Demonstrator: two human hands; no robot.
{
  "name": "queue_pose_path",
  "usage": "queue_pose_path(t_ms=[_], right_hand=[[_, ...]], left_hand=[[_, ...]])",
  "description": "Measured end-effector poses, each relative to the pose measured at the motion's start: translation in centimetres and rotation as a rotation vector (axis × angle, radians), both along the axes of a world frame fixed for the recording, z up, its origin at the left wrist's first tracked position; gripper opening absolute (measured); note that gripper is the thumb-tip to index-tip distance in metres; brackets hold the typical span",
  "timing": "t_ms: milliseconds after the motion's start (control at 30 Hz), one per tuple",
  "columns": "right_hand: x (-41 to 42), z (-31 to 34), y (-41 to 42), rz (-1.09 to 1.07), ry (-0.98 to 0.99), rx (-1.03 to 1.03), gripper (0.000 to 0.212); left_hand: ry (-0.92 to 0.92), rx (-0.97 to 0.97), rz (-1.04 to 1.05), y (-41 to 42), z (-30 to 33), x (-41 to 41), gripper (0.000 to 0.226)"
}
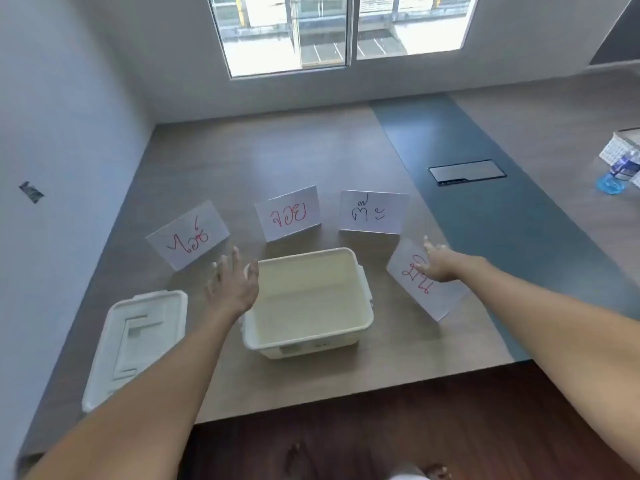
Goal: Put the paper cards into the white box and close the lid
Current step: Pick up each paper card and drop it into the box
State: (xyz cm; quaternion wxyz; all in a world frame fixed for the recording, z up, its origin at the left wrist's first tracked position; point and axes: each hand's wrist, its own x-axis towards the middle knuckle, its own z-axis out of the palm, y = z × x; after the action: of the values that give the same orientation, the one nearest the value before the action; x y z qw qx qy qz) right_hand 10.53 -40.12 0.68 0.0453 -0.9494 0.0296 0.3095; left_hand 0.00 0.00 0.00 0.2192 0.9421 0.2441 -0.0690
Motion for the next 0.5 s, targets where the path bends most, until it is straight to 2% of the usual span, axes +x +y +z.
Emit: queue_pose_path(t_ms=[100,200,267,367,500], right_hand=[[-1.4,-0.9,0.2,-0.029,0.000,0.000,0.080],[-3.5,-1.0,1.0,-0.065,-0.070,0.024,0.078],[-4.1,-1.0,1.4,-0.099,-0.168,0.084,0.078],[-4.9,-0.5,2.1,-0.043,-0.310,0.072,0.050],[-5.3,0.7,4.0,-0.035,-0.454,0.152,0.032]], left_hand=[[-0.001,-0.134,0.062,0.2,-2.1,-1.9,0.067],[-0.105,-0.321,0.076,-0.4,-4.2,-4.0,0.062],[-0.180,-0.379,0.057,-0.9,-4.0,-4.6,0.057],[-0.240,-0.431,0.031,-1.3,-3.7,-4.8,0.055],[-0.285,-0.462,0.038,-1.4,-3.6,-4.9,0.053]])
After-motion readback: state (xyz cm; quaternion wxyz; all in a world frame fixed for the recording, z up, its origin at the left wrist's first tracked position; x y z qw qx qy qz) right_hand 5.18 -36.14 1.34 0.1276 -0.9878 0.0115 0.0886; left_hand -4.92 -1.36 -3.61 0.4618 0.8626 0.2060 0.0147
